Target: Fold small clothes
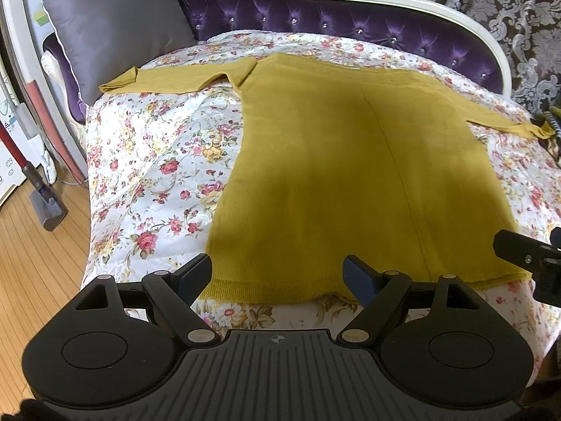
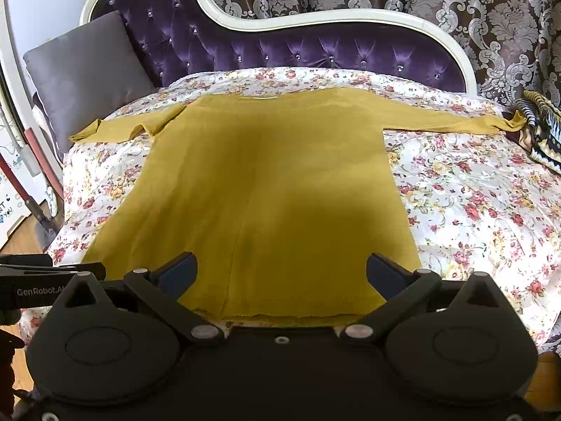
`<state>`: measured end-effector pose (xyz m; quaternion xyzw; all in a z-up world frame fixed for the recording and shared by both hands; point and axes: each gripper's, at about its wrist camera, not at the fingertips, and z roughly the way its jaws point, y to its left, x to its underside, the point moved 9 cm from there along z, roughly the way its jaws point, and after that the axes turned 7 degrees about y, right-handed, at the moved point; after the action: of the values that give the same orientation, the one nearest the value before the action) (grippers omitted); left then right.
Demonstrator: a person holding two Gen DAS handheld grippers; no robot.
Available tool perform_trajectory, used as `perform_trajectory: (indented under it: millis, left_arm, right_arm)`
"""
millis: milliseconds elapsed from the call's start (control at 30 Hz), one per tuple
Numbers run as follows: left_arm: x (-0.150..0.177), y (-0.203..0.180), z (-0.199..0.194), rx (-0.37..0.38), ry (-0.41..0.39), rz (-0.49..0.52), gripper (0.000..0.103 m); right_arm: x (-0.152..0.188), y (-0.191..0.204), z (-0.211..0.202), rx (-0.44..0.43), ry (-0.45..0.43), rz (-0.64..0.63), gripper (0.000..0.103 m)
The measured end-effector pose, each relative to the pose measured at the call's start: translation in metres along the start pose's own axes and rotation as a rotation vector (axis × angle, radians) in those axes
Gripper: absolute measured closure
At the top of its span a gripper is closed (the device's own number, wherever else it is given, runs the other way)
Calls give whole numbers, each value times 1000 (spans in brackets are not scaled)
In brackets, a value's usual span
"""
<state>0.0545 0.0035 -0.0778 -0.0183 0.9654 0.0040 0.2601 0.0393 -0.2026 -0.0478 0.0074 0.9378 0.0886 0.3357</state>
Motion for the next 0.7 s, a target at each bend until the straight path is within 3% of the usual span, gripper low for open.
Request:
perform_trajectory:
  millis: [700]
  left_arm:
    - [1, -1, 6, 6, 15, -4, 22]
  right_arm:
    - [1, -1, 9, -11, 25, 18, 1]
